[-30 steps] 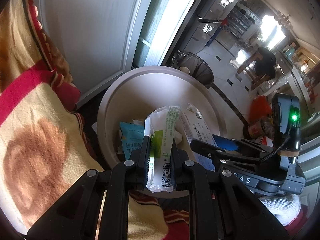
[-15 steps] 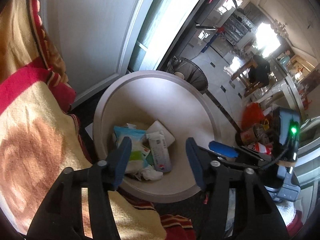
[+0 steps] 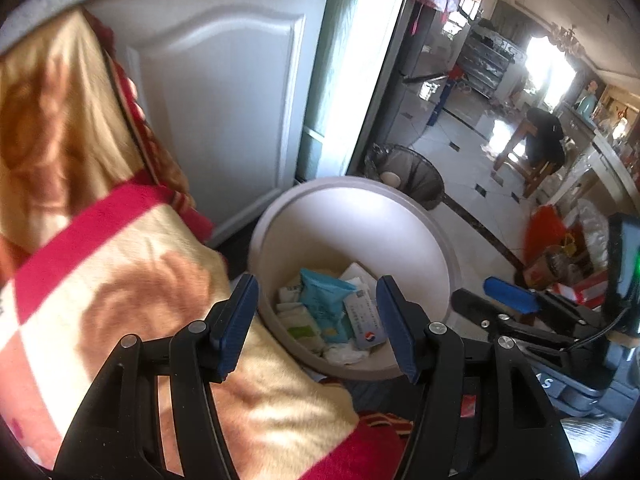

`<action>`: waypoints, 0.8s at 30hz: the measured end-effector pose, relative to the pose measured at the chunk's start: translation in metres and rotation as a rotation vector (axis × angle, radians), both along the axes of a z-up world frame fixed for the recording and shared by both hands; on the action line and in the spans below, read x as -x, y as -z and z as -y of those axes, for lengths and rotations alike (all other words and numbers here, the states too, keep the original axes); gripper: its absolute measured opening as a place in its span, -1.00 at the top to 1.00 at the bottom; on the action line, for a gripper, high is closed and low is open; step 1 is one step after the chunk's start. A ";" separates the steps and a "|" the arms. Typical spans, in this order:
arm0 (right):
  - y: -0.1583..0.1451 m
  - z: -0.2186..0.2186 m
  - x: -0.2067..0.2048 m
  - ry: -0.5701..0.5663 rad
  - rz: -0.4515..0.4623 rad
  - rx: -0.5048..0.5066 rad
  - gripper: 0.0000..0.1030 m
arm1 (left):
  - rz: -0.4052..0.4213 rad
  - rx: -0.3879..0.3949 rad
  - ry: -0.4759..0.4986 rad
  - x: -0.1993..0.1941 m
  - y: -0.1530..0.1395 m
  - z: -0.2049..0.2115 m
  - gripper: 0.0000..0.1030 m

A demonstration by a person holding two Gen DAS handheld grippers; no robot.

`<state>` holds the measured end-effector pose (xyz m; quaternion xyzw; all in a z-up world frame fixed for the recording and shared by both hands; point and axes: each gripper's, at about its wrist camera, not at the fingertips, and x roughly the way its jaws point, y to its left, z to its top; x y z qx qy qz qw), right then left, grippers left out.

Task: Collect trash

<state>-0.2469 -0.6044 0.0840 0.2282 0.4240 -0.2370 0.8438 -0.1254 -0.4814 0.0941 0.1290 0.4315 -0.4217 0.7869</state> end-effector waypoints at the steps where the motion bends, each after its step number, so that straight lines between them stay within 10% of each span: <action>1: -0.005 -0.003 0.002 0.003 0.008 0.010 0.00 | 0.021 -0.001 -0.006 0.002 -0.004 -0.004 -0.17; 24: -0.103 -0.088 0.053 0.033 0.153 0.245 -0.47 | 0.223 0.114 -0.110 0.057 -0.085 -0.082 -0.17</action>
